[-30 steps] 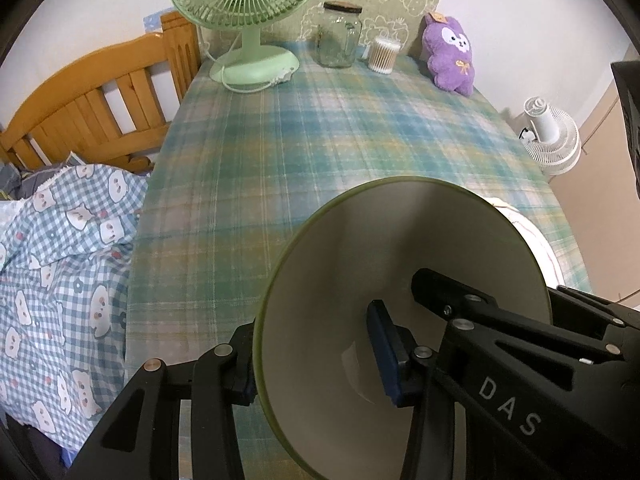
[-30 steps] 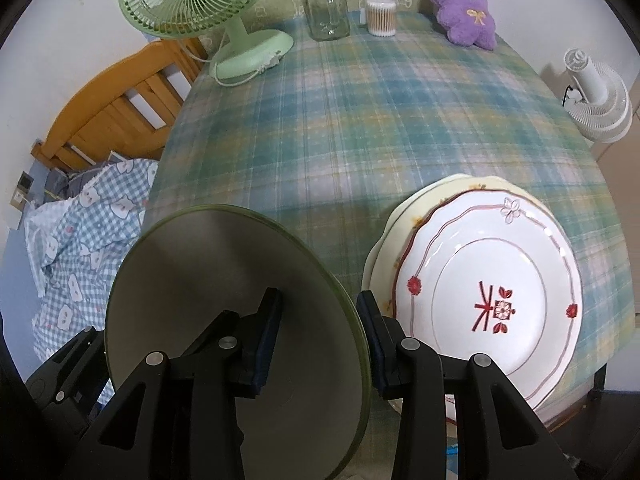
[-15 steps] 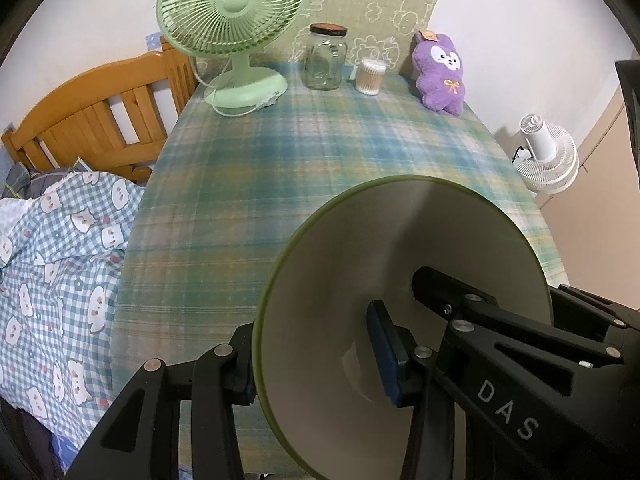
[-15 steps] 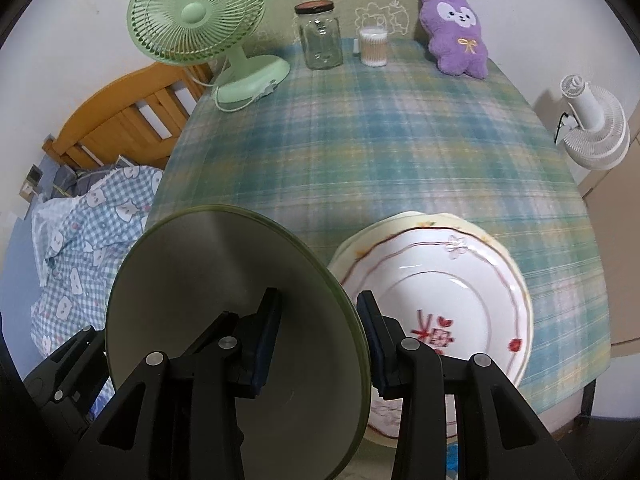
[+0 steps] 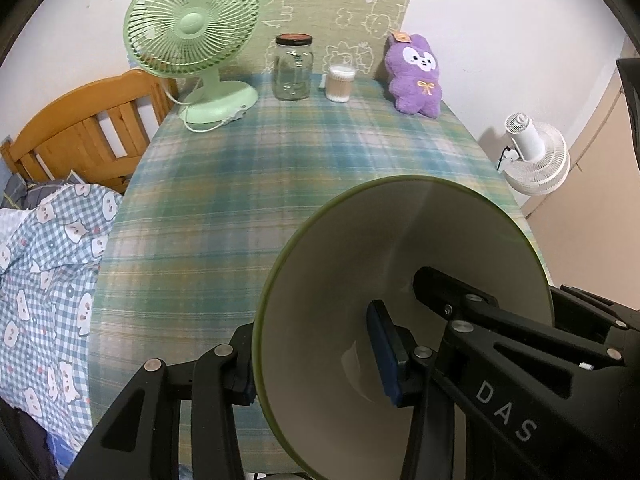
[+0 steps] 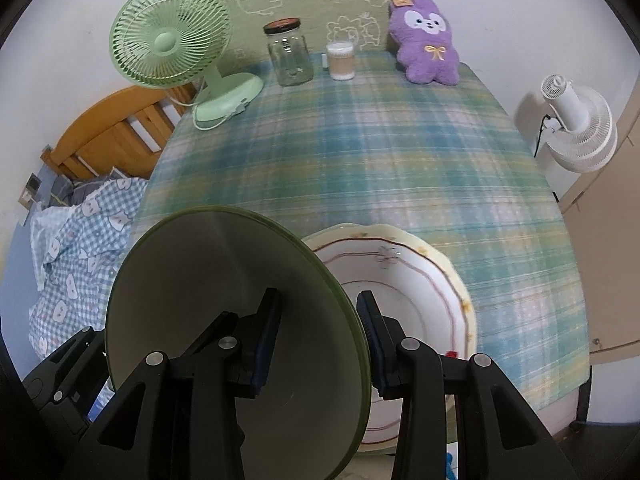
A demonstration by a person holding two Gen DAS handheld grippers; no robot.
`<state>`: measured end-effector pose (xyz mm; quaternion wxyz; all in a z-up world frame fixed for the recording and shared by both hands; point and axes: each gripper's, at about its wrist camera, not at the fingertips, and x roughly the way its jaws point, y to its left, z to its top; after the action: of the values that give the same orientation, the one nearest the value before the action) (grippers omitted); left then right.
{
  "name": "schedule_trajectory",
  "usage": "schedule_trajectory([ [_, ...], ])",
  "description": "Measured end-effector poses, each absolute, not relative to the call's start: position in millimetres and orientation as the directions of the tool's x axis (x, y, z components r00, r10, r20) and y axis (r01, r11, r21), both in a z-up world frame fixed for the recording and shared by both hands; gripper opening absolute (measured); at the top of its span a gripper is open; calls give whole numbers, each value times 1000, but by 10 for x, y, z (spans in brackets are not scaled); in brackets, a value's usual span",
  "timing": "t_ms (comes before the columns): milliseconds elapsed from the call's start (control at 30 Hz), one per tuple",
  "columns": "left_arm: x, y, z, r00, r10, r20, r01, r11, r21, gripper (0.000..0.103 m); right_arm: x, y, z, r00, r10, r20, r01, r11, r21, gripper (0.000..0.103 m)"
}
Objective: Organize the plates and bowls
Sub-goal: 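Lower the cream bowl onto the plate stack and open the right gripper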
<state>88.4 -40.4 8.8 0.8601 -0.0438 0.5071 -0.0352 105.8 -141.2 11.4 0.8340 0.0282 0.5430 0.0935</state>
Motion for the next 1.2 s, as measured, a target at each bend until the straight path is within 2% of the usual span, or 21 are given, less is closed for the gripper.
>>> schedule_trajectory([
  [767,1074,-852,-285,380,-93,-920,-64,990,-127,45,1342,-1813,-307,277,198,-940,-154,975,160,42],
  [1200,1174,-966,-325,386,-89,-918,-61,991,-122,44,1492,-1897,-358,265,180,-947,-159,977,141,42],
])
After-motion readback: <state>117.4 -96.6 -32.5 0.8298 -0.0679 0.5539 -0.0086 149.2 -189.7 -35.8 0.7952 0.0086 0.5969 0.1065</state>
